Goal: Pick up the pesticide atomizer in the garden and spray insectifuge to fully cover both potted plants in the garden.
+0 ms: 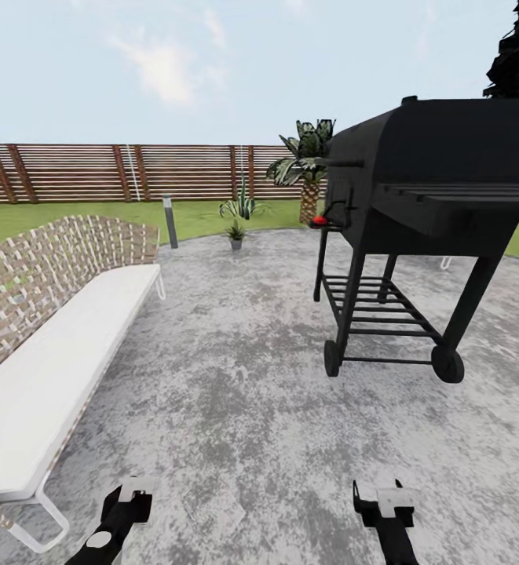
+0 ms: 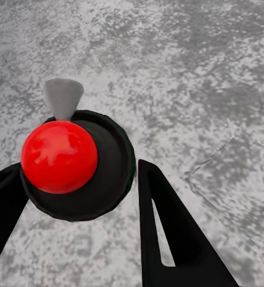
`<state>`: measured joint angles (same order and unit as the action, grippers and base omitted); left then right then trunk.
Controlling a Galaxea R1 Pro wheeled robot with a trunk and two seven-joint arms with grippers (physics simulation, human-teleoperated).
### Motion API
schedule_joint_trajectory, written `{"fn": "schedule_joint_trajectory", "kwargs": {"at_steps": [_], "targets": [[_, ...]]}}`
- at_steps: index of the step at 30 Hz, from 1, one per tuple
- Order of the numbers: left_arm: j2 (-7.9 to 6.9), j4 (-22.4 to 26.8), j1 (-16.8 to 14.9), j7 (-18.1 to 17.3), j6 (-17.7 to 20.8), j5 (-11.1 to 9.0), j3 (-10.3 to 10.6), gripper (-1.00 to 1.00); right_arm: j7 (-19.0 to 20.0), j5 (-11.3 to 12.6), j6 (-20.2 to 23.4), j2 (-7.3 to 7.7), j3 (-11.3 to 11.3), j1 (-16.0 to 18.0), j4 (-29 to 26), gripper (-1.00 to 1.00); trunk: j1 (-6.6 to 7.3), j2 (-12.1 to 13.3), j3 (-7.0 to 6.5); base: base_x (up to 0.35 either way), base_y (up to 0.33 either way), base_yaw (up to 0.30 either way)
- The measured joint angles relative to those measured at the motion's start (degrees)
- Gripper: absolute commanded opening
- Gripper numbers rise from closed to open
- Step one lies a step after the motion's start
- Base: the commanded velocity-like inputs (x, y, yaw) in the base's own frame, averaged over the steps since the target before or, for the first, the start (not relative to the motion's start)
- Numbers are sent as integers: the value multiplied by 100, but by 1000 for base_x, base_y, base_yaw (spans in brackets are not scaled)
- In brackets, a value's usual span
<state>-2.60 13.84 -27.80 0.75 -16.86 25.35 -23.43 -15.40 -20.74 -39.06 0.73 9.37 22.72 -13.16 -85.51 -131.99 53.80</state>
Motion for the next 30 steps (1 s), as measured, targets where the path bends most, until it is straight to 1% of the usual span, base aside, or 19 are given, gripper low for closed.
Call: {"fn": "schedule_joint_trajectory", "kwargs": {"at_steps": [3,6,11,13,24,30], "targets": [[17,-5,0,-3,-2,13,24,-100,-2,-11,0,5,-10,0,-16,100,-2,0,1,67,59,44],[16,-4,1,-3,-7,23,27,-100,-8,-17,-1,-24,-10,1,-9,100,-3,0,11,7,6,183],[12,4,1,-3,-9,24,28,-100,-11,-10,-1,-28,-6,1,-8,100,-3,0,36,3,1,211],[13,4,0,-3,-5,24,27,-100,-11,-6,-1,-28,-6,0,0,100,-1,0,43,164,0,68],[13,13,0,-2,0,16,24,-100,1,-10,0,-28,-8,0,27,100,1,0,46,312,56,6],[13,13,0,-2,0,15,24,-100,10,-33,-1,-20,-5,0,228,100,1,0,46,328,98,0]]}}
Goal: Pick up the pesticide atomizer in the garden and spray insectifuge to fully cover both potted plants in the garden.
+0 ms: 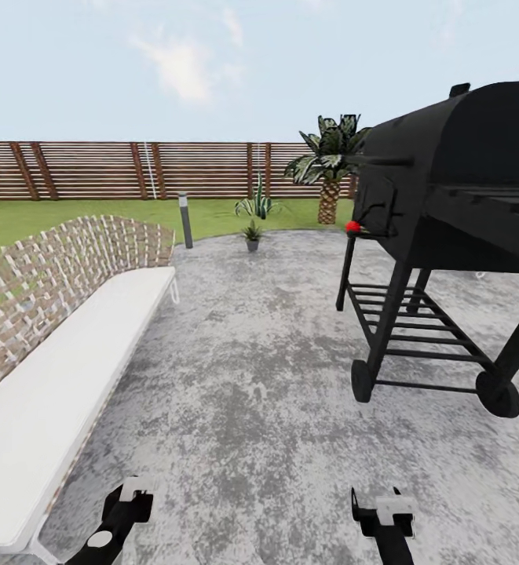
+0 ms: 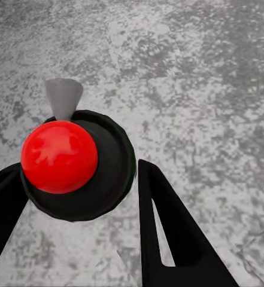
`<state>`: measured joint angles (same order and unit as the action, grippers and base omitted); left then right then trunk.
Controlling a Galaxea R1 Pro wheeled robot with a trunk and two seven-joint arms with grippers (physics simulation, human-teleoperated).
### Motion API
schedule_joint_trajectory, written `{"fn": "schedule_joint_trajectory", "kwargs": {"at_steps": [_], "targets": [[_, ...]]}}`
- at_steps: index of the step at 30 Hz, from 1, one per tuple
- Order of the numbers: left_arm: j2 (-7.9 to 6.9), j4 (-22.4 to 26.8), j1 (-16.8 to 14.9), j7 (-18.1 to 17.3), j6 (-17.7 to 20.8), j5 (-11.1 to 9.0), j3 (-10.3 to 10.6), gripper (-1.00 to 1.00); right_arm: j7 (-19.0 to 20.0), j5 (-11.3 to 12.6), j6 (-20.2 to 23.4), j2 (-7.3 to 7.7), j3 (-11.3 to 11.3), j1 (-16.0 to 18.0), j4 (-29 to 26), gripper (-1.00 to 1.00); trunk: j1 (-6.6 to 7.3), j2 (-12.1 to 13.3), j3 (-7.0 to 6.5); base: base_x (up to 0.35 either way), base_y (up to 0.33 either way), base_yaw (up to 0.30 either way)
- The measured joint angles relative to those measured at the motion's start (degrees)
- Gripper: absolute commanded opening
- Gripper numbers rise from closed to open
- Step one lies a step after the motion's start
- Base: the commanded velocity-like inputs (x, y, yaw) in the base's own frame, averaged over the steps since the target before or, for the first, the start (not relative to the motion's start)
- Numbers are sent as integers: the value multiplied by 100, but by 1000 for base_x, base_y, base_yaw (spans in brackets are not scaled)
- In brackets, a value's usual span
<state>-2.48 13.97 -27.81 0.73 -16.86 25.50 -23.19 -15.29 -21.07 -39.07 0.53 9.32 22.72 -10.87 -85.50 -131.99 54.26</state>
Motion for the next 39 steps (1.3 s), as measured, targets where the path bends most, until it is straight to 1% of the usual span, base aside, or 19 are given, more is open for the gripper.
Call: {"fn": "schedule_joint_trajectory", "kwargs": {"at_steps": [18,28,39], "targets": [[0,-9,0,-1,0,-6,3,-100,0,-2,-1,6,-7,0,17,100,0,0,0,333,13,0],[0,-7,0,-1,0,-9,3,-100,1,-2,0,0,-7,0,26,100,0,0,0,327,107,0],[0,-7,0,-1,0,-9,0,-100,0,-2,-1,0,-7,0,34,100,0,0,0,330,7,0]]}}
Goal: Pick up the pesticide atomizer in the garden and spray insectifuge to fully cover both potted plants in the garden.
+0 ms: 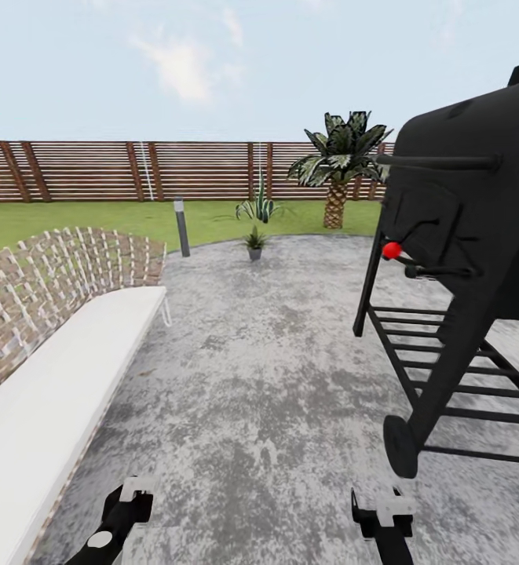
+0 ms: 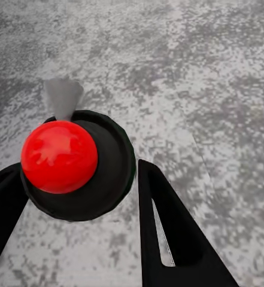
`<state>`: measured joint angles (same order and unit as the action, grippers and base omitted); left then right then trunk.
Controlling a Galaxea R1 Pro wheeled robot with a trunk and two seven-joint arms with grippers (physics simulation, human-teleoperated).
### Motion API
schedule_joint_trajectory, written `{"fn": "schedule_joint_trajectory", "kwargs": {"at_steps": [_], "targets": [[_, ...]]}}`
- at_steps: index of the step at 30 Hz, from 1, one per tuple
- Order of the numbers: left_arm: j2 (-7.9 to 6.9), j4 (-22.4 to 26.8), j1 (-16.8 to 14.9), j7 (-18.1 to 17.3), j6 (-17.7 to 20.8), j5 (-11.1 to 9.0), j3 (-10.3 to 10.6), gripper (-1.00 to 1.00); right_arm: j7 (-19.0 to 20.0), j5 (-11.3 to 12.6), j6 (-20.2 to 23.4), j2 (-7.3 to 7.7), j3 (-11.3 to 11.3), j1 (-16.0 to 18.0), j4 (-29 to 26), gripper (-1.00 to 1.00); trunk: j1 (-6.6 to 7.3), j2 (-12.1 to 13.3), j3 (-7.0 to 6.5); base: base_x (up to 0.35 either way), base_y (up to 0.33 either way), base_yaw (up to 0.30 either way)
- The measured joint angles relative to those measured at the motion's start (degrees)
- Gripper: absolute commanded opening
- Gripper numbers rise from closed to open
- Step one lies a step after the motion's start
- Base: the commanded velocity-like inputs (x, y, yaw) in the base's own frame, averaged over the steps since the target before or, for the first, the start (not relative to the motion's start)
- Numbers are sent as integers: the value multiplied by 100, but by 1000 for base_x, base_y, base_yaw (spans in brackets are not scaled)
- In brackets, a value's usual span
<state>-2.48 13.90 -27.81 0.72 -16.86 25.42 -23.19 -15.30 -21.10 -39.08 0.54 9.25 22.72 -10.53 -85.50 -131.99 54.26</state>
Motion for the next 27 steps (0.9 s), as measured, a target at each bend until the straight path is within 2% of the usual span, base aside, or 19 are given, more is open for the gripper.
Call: {"fn": "schedule_joint_trajectory", "kwargs": {"at_steps": [6,27], "targets": [[0,2,0,0,0,0,1,-100,0,2,0,0,0,0,0,100,0,0,0,331,18,0],[0,-2,0,0,0,0,3,-100,1,8,1,-1,0,0,79,100,0,0,0,331,101,0]]}}
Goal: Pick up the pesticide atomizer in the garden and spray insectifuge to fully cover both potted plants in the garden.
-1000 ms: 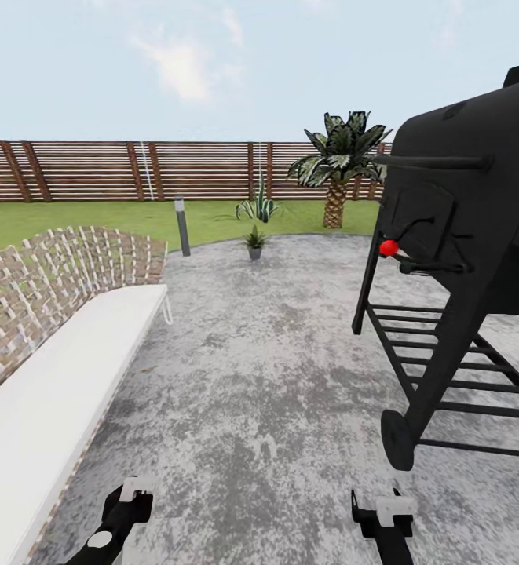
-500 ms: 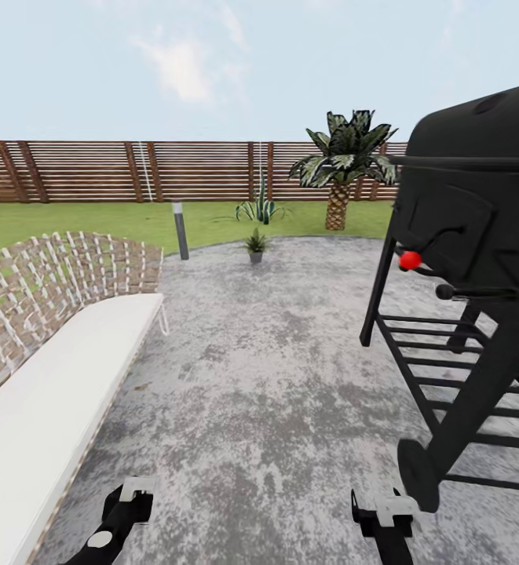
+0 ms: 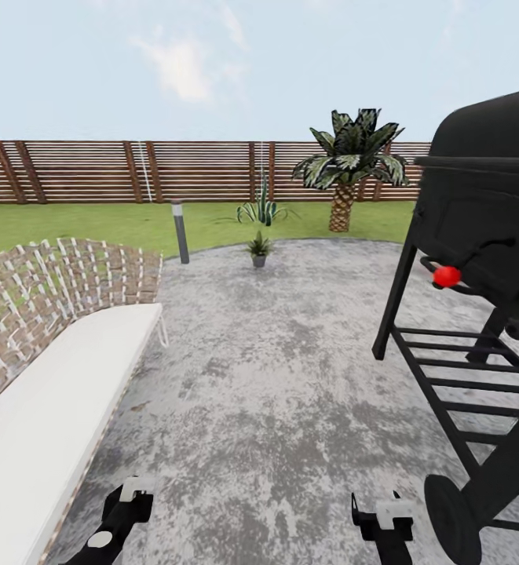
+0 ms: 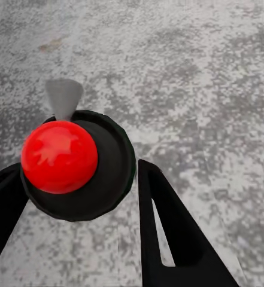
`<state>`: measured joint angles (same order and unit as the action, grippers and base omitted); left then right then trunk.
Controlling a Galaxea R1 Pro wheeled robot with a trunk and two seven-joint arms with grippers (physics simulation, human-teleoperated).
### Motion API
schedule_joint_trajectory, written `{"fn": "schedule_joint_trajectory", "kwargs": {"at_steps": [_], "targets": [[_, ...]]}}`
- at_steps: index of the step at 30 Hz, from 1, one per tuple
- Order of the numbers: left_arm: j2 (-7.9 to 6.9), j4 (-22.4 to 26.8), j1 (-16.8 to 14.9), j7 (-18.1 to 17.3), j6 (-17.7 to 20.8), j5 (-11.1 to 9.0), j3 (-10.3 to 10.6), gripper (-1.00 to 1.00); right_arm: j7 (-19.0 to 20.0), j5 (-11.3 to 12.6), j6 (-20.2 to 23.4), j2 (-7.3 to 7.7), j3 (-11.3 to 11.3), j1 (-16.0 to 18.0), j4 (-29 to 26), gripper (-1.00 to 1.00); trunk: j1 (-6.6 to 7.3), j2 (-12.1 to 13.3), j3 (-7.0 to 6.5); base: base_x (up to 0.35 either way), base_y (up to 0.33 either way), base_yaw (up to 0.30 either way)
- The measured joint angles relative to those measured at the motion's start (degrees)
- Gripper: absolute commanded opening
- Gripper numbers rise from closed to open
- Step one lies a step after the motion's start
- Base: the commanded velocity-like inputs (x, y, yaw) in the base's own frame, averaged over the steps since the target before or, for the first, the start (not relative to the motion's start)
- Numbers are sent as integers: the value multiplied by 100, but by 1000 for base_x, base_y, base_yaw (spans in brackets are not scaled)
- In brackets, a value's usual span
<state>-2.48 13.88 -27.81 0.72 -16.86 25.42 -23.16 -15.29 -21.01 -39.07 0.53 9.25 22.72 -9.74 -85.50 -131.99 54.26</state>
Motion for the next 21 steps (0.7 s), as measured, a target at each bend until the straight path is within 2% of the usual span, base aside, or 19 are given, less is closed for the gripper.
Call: {"fn": "schedule_joint_trajectory", "kwargs": {"at_steps": [8,21], "targets": [[0,0,0,0,0,2,0,-100,0,0,0,0,0,0,0,100,0,0,0,331,92,0],[0,0,0,0,0,9,0,-100,-11,9,-1,-8,1,0,0,100,0,0,0,337,4,0]]}}
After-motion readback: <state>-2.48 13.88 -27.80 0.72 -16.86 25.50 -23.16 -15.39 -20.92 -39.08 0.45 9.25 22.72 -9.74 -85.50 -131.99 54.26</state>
